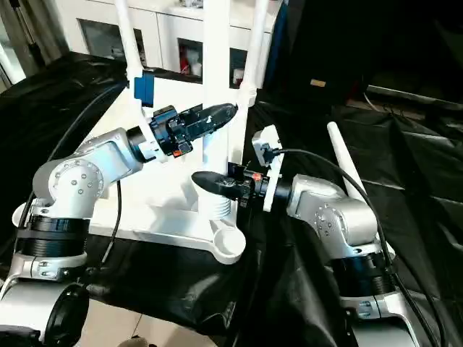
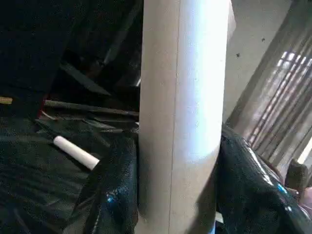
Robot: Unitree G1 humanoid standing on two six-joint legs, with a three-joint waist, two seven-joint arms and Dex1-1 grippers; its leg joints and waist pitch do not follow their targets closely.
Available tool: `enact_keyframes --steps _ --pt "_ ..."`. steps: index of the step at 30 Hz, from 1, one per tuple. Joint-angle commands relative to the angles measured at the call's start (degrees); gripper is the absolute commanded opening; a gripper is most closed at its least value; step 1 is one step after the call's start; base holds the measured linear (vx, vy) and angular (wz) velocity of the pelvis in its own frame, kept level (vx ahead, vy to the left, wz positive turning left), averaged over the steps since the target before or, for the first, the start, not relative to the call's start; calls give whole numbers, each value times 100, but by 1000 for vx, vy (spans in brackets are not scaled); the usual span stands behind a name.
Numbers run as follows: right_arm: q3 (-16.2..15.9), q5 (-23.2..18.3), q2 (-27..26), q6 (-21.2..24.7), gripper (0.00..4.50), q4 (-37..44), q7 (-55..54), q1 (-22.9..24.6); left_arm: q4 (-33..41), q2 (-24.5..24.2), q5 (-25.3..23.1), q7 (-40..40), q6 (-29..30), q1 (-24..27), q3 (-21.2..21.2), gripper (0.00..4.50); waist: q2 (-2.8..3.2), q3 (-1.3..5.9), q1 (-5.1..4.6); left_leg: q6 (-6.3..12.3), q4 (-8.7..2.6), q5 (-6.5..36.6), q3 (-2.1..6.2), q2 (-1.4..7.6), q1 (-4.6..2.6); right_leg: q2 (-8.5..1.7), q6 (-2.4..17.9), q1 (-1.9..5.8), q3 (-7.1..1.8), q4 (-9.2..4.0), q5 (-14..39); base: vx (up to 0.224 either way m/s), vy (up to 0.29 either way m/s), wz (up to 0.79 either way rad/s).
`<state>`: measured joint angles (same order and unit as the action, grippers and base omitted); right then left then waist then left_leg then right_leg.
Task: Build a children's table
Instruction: Pick table leg
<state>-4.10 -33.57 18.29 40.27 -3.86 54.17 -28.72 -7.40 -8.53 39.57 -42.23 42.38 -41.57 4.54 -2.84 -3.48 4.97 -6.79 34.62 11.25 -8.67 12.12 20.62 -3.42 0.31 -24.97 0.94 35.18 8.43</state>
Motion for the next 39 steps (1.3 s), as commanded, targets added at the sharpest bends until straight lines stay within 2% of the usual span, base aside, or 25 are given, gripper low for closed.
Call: enact_keyframes --steps 1,2,4,8,9,11,14,15,25,39 --pt "69 -30 13 15 264 175 -66 -18 68 -27 -130 139 -109 -60 21 187 4 459 0 155 -346 503 -124 -58 34 -201 1051 457 -85 -345 1045 0 0 0" --pt "69 -30 13 15 293 175 -66 -18 68 -27 -130 139 -109 -60 21 186 7 455 0 154 -348 516 -125 -56 30 -205 1042 450 -86 -351 1088 0 0 0" --pt "60 0 14 28 301 145 -127 -43 129 -52 -172 99 -145 -29 -45 186 -17 450 -4 145 -352 568 -129 -53 25 -205 990 440 -86 -371 1264 0 0 0" --pt "-20 162 77 62 304 11 -211 -144 197 -146 -319 0 -172 14 -246 186 2 444 -8 99 -360 587 -121 -51 29 -207 897 434 -85 -373 1403 0 0 0" --pt "-34 168 87 87 304 12 -214 -148 226 -177 -350 -45 -188 37 -298 186 -58 442 -12 111 -356 590 -135 -52 29 -203 879 429 -88 -386 1432 0 0 0" --pt "-67 190 115 175 304 -12 -240 -180 307 -236 -421 -125 -226 88 -432 186 -23 447 -1 99 -359 538 -124 -46 33 -214 872 431 -90 -364 1414 0 0 0" --pt "-86 201 134 268 304 -51 -280 -222 374 -260 -427 -185 -224 114 -512 186 -29 447 -3 93 -357 479 -128 -49 36 -212 911 429 -90 -352 1307 0 0 0" --pt "-97 204 133 296 304 -62 -298 -232 422 -275 -438 -231 -229 136 -556 186 -56 447 -8 105 -353 493 -135 -50 42 -212 914 431 -91 -357 1307 0 0 0" --pt "-273 260 146 532 304 -152 -273 -262 500 -244 -453 -276 -269 148 -658 186 -41 447 -3 96 -350 488 -135 -56 42 -211 888 433 -95 -358 1348 0 0 0" --pt "-267 281 66 542 304 -253 -324 -302 547 -241 -467 -336 -307 218 -741 185 -47 451 0 90 -351 449 -131 -52 46 -215 893 436 -92 -346 1300 0 0 0"
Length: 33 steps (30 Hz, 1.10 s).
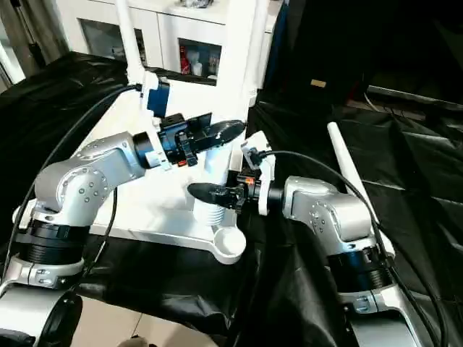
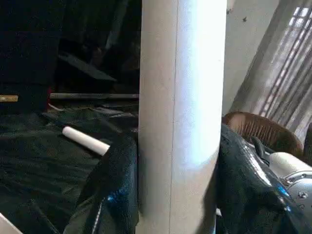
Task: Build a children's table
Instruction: Pick table leg
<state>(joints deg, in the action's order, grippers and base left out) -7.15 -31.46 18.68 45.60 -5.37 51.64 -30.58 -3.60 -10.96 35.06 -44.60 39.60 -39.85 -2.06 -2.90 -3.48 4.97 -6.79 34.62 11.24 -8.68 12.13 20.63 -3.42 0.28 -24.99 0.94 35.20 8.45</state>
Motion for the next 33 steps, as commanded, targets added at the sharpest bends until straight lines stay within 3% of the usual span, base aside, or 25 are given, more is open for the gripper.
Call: enact_keyframes --steps 1,9,19,20,22,26,27,29,33 --pt "38 71 26 5 304 -106 -69 -120 173 -5 -20 -106 -32 56 -93 185 -33 448 0 88 -351 461 -131 -49 42 -216 899 432 -93 -351 1302 0 0 0" --pt "36 74 27 -30 227 -108 -50 -100 229 -1 -26 -107 -40 145 -124 185 -28 450 -1 86 -351 475 -132 -49 39 -213 899 433 -93 -352 1288 0 0 0" --pt "18 74 53 -57 196 -27 -18 17 279 15 -24 -52 -124 279 -111 185 -28 445 -6 77 -354 511 -133 -46 38 -212 883 427 -95 -359 1339 0 0 0" --pt "18 76 52 -63 196 -26 -22 21 261 36 9 -48 -100 272 -86 220 -28 444 -7 74 -354 516 -133 -46 39 -213 881 428 -94 -359 1348 0 0 0" --pt "37 82 28 -94 196 -21 -67 44 231 92 68 12 -133 237 40 255 -31 448 -3 74 -352 502 -132 -49 43 -215 878 433 -96 -358 1343 0 0 0" --pt "132 53 -91 -182 195 -5 -200 84 144 225 -15 179 -597 195 268 271 -41 447 -3 89 -350 497 -134 -53 47 -216 885 433 -97 -368 1339 0 0 0" --pt "253 -2 -239 -265 195 0 -337 106 51 452 255 336 -800 133 640 273 -44 449 1 81 -349 466 -133 -56 57 -220 914 443 -96 -367 1290 0 0 0" --pt "347 -39 -356 -354 194 2 -443 127 12 578 370 447 -992 108 853 273 -44 455 -8 74 -341 476 -139 -65 62 -217 939 443 -97 -365 1244 0 0 0" --pt "592 18 -625 -711 193 -62 -905 174 -113 390 214 388 -1323 152 1027 273 -30 451 -29 79 -359 536 -130 -58 37 -208 799 413 -89 -376 1426 0 0 0"
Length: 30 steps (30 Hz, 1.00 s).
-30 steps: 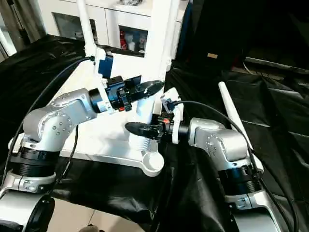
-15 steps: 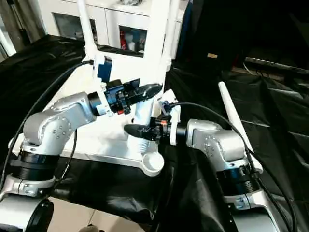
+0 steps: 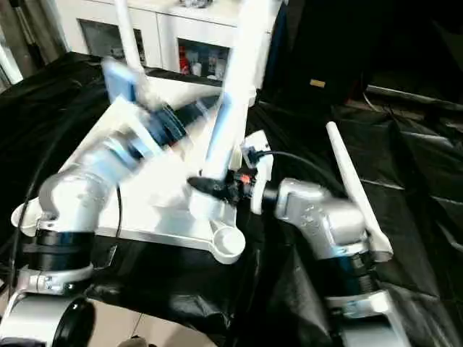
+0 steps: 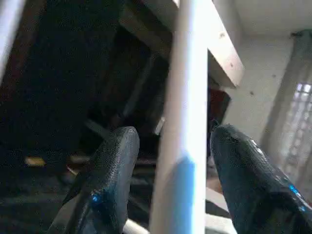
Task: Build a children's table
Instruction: Pick table leg
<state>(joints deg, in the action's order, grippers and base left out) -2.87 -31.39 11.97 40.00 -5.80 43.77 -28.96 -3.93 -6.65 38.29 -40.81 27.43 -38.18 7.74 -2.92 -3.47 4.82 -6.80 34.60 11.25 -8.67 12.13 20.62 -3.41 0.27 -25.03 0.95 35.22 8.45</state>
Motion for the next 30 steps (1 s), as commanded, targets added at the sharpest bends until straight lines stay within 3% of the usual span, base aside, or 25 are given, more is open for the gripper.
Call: enact_keyframes --steps 1,2,5,6,9,10,11,14,17,20,22,26,27,28,30 --pt "214 43 13 -207 193 -46 -217 22 -106 -221 -237 -145 -111 38 -42 273 -15 447 -10 76 -363 549 -130 -53 26 -203 777 413 -90 -378 1431 0 0 0" --pt "214 43 13 -207 193 -46 -217 22 -106 -221 -237 -145 -111 38 -42 273 -2 447 -3 70 -371 534 -125 -49 19 -207 756 406 -89 -376 1428 0 0 0" --pt "320 323 -17 -549 193 -147 -535 108 -28 -966 -913 -965 -350 389 -724 273 13 440 -5 24 -400 522 -110 -40 13 -217 644 385 -90 -362 1495 0 0 0" --pt "387 536 -21 -832 193 -232 -748 162 104 -1418 -1297 -1437 -454 657 -1250 273 -7 449 0 1 -404 476 -108 -25 7 -236 618 381 -93 -356 1476 0 0 0" --pt "436 805 75 -1120 193 -340 -1011 217 278 -1774 -1548 -1828 -444 916 -1826 273 34 468 -2 -57 -386 368 -151 -30 -50 -204 810 355 -116 -288 968 0 0 0" --pt "439 897 114 -1204 193 -374 -1101 233 324 -1858 -1605 -1925 -432 987 -1986 273 39 460 -1 -56 -389 356 -154 -31 -52 -197 871 343 -115 -278 862 0 0 0" --pt "390 1019 193 -1291 193 -399 -1152 271 330 -1980 -1751 -2055 -467 1061 -2230 273 26 451 -9 -60 -399 383 -151 -38 -14 -200 937 385 -114 -264 769 0 0 0" --pt "334 1155 289 -1340 193 -332 -1255 425 -78 -2175 -2525 -2097 -915 1128 -2879 273 37 417 -20 -96 -419 711 -141 -45 -3 -211 756 408 -126 -341 1275 0 0 0" --pt "244 1219 299 -1379 193 -203 -1202 559 -415 -2178 -2904 -2142 -1237 1131 -3111 256 20 430 -33 -131 -421 772 -133 -53 8 -220 619 412 -134 -371 1568 0 0 0" --pt "112 1296 278 -1390 193 -54 -1130 722 -626 -2220 -3082 -2350 -1366 1153 -3293 239 37 423 -68 -146 -426 845 -125 -50 11 -220 644 402 -132 -379 1608 0 0 0" --pt "117 1300 242 -1427 193 -74 -1171 741 -578 -2268 -2998 -2431 -1289 1162 -3336 206 28 422 -103 -155 -427 925 -123 -43 16 -221 703 397 -132 -370 1638 0 0 0" --pt "126 1292 204 -1461 193 -99 -1262 765 -625 -2373 -2976 -2627 -1277 1142 -3383 186 43 413 -149 -141 -428 1058 -119 -40 5 -218 778 380 -128 -383 1757 0 0 0" --pt "123 1309 192 -1469 193 -97 -1276 771 -748 -2391 -3085 -2610 -1362 1125 -3370 175 100 413 -149 -147 -427 1058 -112 -43 -2 -217 792 376 -131 -377 1722 0 0 0" --pt "121 1313 193 -1470 193 -97 -1277 772 -772 -2392 -3106 -2605 -1378 1119 -3371 175 67 409 -166 -134 -424 1081 -121 -47 -1 -203 786 373 -128 -392 1717 0 0 0" --pt "102 1343 205 -1481 193 -97 -1270 779 -942 -2408 -3251 -2589 -1513 1081 -3383 146 73 416 -164 -132 -426 1061 -116 -47 0 -206 783 382 -128 -388 1692 0 0 0"
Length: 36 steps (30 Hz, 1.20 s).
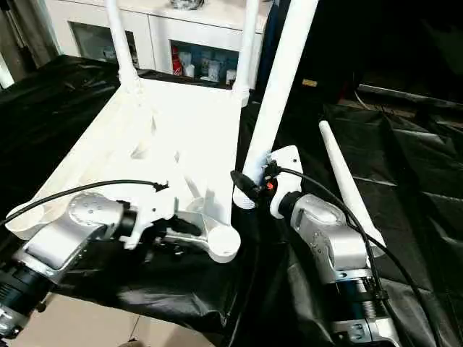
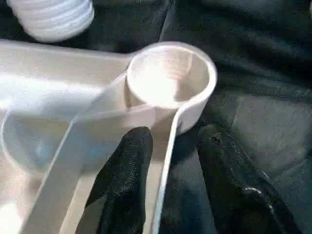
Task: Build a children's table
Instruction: Pick table leg, then insert table leg to table base
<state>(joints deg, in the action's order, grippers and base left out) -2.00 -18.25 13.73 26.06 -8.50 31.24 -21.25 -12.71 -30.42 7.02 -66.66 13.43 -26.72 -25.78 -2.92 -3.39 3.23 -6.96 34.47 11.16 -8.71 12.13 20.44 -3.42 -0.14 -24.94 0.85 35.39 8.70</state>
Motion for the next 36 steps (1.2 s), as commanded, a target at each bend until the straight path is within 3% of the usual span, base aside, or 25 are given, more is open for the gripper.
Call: enact_keyframes --steps 1,9,11,12,16,19,22,23,26,27,36 --pt "12 46 31 -91 193 174 -10 14 -163 -49 -193 -26 -175 -86 -39 146 73 414 2 -122 -416 1045 -108 -40 18 -213 844 380 -119 -397 1616 0 0 0" --pt "-36 89 26 -119 193 151 20 11 -364 -144 -282 -25 -227 -151 12 81 83 411 -1 -131 -416 1084 -111 -37 9 -217 932 380 -119 -384 1524 0 0 0" --pt "-87 143 44 -157 193 118 50 17 -439 -130 -334 -23 -256 -162 37 63 81 400 -5 -130 -420 1175 -108 -39 8 -220 869 372 -118 -411 1755 0 0 0" --pt "-76 134 32 -154 193 118 42 23 -441 -143 -370 -21 -261 -159 23 61 50 398 -8 -129 -422 1188 -108 -36 13 -221 852 374 -117 -415 1808 0 0 0" --pt "-32 127 16 -151 193 103 32 19 -436 -170 -483 95 -211 -108 42 24 63 391 -18 -139 -428 1307 -97 -37 8 -228 755 358 -116 -443 2103 0 0 0" --pt "33 65 -10 -114 193 90 11 2 -323 -181 -520 227 86 -22 56 6 56 396 -64 -157 -437 1242 -83 -38 48 -232 740 387 -110 -419 2079 0 0 0" --pt "37 35 -13 -89 193 102 26 0 -259 -138 -485 319 311 16 114 0 50 398 -119 -126 -423 1214 -81 -50 57 -225 765 393 -107 -421 2048 0 0 0" --pt "81 -81 -33 10 193 138 85 -21 -195 60 -321 570 695 25 308 0 33 402 -124 -116 -417 1189 -86 -54 59 -223 764 396 -107 -426 2038 0 0 0" --pt "99 -162 -28 95 193 171 160 -40 -161 309 -181 891 1022 7 524 0 33 401 -118 -62 -399 1142 -97 -55 48 -212 850 388 -107 -424 1962 0 0 0" --pt "90 -203 -16 151 193 179 226 -56 -196 482 -170 1147 1206 -36 644 0 -7 404 -134 -36 -396 1104 -100 -62 66 -206 837 408 -104 -420 1954 0 0 0" --pt "-62 -77 -1 107 193 -18 317 -178 -97 810 -317 1421 1130 -12 581 0 -2 409 -119 83 -387 1039 -104 -57 47 -208 786 371 -102 -456 2031 0 0 0"
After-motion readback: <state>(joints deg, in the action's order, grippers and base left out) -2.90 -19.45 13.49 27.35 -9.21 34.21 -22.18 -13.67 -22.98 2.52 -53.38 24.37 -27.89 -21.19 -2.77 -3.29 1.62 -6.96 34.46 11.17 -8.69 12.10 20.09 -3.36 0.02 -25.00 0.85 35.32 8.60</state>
